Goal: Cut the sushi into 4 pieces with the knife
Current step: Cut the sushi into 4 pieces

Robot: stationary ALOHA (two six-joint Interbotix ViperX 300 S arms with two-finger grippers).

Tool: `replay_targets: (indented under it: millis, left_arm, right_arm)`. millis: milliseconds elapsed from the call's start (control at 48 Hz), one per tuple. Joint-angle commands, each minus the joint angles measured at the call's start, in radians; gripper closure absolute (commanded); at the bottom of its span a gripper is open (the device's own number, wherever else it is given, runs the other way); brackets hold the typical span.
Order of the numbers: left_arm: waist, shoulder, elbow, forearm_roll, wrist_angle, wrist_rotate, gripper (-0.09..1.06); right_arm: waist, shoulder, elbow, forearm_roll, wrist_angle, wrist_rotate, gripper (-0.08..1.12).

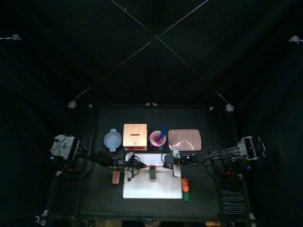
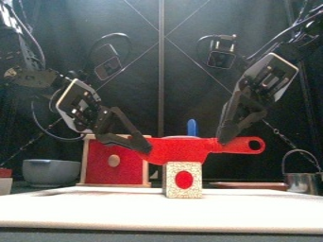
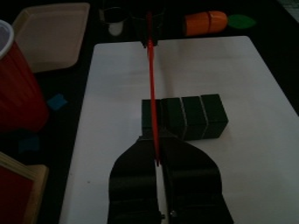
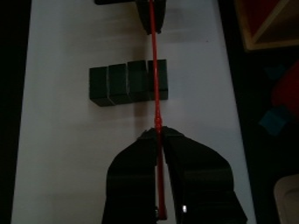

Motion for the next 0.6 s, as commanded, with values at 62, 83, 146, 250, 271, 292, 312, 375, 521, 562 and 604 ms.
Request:
replay_targets:
  millis: [62, 83, 146, 250, 271, 292, 312, 375, 521, 562, 604]
  left_arm:
    - [-0.003, 0.012, -0.044, -0.005, -0.003, -0.003, 0.82]
    - [-0.006, 0.011, -0.044, -0.005, -0.003, -0.003, 0.82]
    - [-0.015, 0.009, -0.043, -0.005, -0.003, -0.003, 0.82]
    - [-0.023, 0.008, -0.043, -0.003, 0.000, -0.002, 0.82]
    - [-0.025, 0.008, -0.043, -0.003, 0.000, -0.002, 0.82]
    - [-0.026, 0.008, -0.043, -0.003, 0.002, -0.002, 0.82]
    - [-0.026, 0.008, -0.044, -0.003, 0.003, -0.002, 0.82]
    - [-0.028, 0.005, -0.044, -0.003, 0.008, 0.000, 0.82]
    - [-0.031, -0.014, -0.040, -0.003, 0.015, 0.002, 0.82]
    - [-0.031, -0.020, -0.040, -0.002, 0.015, 0.002, 0.82]
    - [-0.034, -0.023, -0.040, -0.002, 0.015, 0.002, 0.82]
  right_arm:
    - [0.003, 0.008, -0.058, 0.000, -0.017, -0.003, 0.83]
    - [0.005, 0.005, -0.060, 0.000, -0.017, -0.003, 0.83]
    - [0.011, -0.002, -0.067, 0.000, -0.014, -0.003, 0.83]
    - [0.018, -0.015, -0.077, 0.000, -0.003, -0.005, 0.83]
    - [0.020, -0.018, -0.077, 0.000, -0.002, -0.005, 0.83]
    - [0.021, -0.020, -0.080, 0.000, 0.003, -0.005, 0.83]
    - [0.023, -0.025, -0.080, -0.003, 0.006, -0.003, 0.83]
    - [0.028, -0.034, -0.083, -0.009, 0.012, -0.002, 0.83]
    - [0.035, -0.052, -0.084, -0.014, 0.014, 0.002, 0.83]
    - [0.037, -0.052, -0.083, -0.014, 0.014, 0.003, 0.83]
    - [0.038, -0.052, -0.081, -0.014, 0.014, 0.003, 0.83]
